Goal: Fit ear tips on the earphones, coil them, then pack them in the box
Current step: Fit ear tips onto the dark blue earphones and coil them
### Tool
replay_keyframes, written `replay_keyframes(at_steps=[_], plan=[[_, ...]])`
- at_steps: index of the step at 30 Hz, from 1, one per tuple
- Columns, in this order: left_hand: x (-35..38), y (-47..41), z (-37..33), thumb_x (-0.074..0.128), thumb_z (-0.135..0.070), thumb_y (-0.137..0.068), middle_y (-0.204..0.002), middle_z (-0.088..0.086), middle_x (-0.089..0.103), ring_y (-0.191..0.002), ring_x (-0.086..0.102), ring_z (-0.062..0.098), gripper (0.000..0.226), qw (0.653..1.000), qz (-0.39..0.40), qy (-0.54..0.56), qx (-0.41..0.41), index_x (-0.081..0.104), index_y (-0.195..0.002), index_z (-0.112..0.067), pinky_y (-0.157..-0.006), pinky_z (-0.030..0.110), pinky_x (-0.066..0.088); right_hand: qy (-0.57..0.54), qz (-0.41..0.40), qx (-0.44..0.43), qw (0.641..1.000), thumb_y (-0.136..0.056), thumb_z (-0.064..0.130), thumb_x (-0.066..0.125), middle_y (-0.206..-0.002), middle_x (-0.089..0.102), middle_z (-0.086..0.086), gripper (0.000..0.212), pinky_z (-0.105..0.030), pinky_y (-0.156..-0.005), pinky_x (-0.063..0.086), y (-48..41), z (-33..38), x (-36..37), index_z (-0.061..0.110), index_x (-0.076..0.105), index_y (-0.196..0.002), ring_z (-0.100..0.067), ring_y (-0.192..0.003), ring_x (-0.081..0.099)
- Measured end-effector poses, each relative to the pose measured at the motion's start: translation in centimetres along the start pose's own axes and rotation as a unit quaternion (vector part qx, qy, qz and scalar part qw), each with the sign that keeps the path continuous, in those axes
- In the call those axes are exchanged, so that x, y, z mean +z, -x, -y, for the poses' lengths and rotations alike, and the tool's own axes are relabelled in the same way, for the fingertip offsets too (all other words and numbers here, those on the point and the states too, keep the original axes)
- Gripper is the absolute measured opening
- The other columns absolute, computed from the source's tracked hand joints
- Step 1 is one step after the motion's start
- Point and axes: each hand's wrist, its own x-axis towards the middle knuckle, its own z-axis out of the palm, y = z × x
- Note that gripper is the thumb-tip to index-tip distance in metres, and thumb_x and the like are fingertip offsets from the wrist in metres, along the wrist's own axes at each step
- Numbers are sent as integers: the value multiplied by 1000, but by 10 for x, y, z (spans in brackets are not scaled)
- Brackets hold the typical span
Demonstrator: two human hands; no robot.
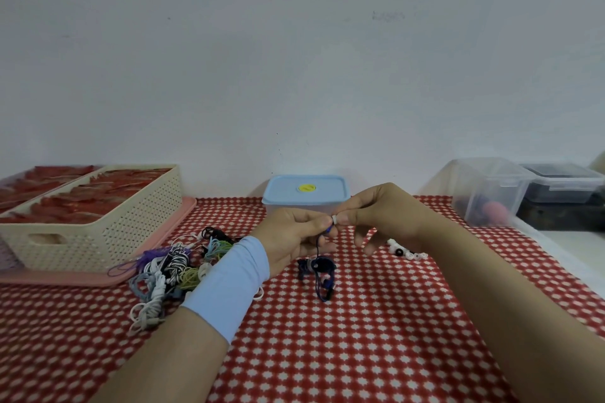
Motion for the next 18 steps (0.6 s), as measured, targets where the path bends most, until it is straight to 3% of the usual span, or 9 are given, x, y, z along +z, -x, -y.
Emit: replay_keyframes(at_steps=[5,8,14,18], plan=[[4,3,0,64,0,-90,-73,8,68,-58,60,12,10,998,2,-56,26,72,-92,4,-70,26,58,-27,30,87,995,-88,10,76,-87,77,-8,12,-28,-51,57,-1,-1,-3,9,81,-98,-15,-58,64],[6,2,1,64,-1,-89,-74,9,69,-57,62,12,9,998,-19,-39,40,73,-88,3,-77,32,60,-50,18,99,994,-90,10,75,-86,76,-8,14,-28,-50,57,-3,-2,-2,7,79,-102,-14,-57,64],[8,-2,1,64,-7,-91,-82,12,73,-60,65,12,11,998,-55,18,19,71,-95,2,-68,30,61,-18,-41,10,999,-91,9,74,-84,77,-13,9,-32,-53,58,-3,0,6,6,78,-99,-22,-61,65],[5,-3,2,62,-9,-94,-75,6,73,-61,66,12,11,998,-39,39,-1,69,-96,-1,-74,33,61,56,-68,-47,995,-91,9,74,-80,78,-6,7,-36,-59,62,-4,0,8,9,80,-94,-23,-65,70]])
